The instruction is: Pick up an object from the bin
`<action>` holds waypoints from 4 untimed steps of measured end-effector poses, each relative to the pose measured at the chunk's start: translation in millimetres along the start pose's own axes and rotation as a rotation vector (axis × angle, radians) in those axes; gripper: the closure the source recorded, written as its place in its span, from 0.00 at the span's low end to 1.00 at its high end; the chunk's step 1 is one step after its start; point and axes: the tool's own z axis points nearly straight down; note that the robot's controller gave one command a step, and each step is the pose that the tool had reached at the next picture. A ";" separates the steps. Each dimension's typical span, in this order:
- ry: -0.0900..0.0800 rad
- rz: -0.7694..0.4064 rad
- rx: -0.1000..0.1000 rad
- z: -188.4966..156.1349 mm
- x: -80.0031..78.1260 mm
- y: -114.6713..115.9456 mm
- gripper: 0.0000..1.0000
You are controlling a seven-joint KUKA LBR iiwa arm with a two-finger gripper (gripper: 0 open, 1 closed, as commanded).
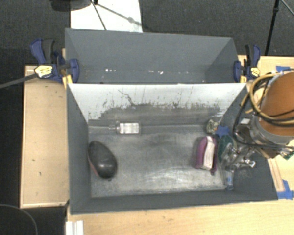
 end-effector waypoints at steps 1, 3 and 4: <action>-0.003 0.403 0.004 36.7 12.5 -26.8 1.00; -0.001 0.085 0.004 89.5 -18.9 -43.3 0.00; -0.007 -0.331 0.018 96.4 -35.8 -56.0 0.00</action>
Offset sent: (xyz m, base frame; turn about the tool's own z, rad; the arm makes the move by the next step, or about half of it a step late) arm 0.0091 -0.0275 -0.0359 0.4004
